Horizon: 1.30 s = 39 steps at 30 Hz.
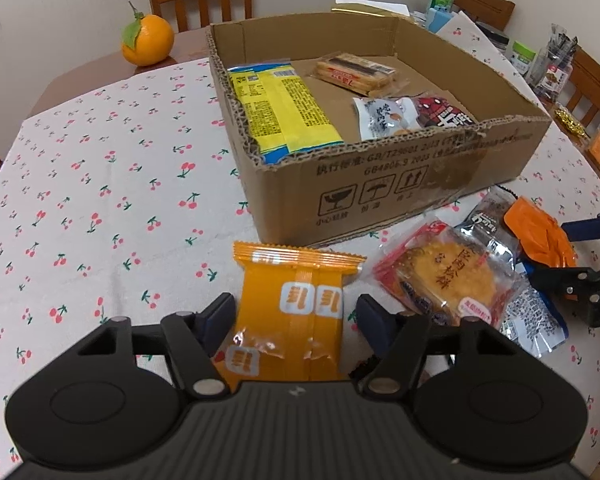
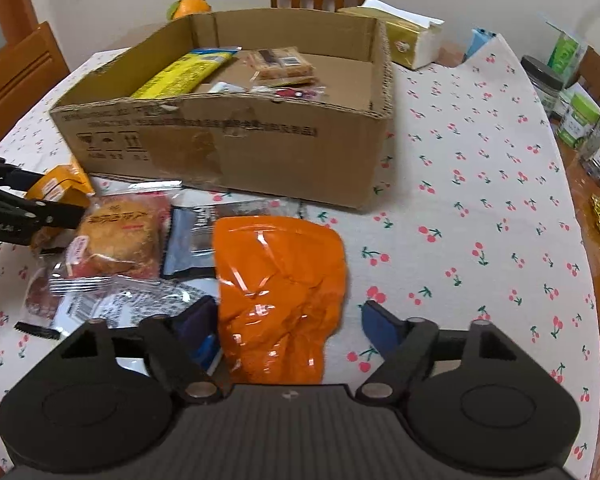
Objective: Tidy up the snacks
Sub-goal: 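Grasp the orange square pack with the left tool while the right tool grasps the orange pouch, then lift both packs over the box and release them inside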
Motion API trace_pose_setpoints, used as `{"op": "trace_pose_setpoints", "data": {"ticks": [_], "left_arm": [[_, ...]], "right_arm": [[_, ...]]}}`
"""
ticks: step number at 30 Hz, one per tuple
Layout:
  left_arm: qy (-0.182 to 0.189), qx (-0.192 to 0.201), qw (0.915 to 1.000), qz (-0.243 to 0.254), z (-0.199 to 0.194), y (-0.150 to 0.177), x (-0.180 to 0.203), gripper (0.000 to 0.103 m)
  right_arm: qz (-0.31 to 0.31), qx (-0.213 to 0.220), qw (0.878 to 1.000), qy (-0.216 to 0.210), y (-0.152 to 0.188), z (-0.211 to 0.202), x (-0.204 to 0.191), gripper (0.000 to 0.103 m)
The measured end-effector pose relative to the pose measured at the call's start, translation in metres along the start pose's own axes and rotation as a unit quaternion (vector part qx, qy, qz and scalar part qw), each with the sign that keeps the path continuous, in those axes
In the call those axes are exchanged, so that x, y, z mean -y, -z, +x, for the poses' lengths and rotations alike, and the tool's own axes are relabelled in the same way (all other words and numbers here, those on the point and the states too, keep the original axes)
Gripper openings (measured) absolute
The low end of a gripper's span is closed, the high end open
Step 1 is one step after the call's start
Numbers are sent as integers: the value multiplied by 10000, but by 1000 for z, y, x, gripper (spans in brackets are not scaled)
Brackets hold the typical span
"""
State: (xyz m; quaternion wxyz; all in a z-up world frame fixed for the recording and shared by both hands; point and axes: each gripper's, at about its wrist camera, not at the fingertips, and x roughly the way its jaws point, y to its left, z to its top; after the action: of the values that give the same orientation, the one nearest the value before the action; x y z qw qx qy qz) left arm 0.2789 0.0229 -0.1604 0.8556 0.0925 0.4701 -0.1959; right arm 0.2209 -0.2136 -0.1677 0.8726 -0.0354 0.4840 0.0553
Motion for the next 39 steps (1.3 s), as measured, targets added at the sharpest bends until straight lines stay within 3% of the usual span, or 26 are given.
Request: {"op": "trace_pose_setpoints", "data": {"ticks": [5, 10, 16, 27, 39], "left_arm": [[-39, 30, 10000, 4, -2, 1, -1, 54], [-99, 106, 9997, -193, -6, 0, -2, 46], [-159, 291, 9990, -297, -18, 0, 0, 46], [-238, 189, 9989, -356, -40, 6, 7, 46], [2, 359, 9987, -353, -68, 10, 20, 46]], "right_arm": [[62, 20, 10000, -49, 0, -3, -3, 70], [75, 40, 10000, -4, 0, -3, -5, 68], [74, 36, 10000, 38, -2, -4, -5, 67], [-4, -23, 9999, 154, -4, -18, -4, 67], [-30, 79, 9999, 136, -8, -46, 0, 67]]}}
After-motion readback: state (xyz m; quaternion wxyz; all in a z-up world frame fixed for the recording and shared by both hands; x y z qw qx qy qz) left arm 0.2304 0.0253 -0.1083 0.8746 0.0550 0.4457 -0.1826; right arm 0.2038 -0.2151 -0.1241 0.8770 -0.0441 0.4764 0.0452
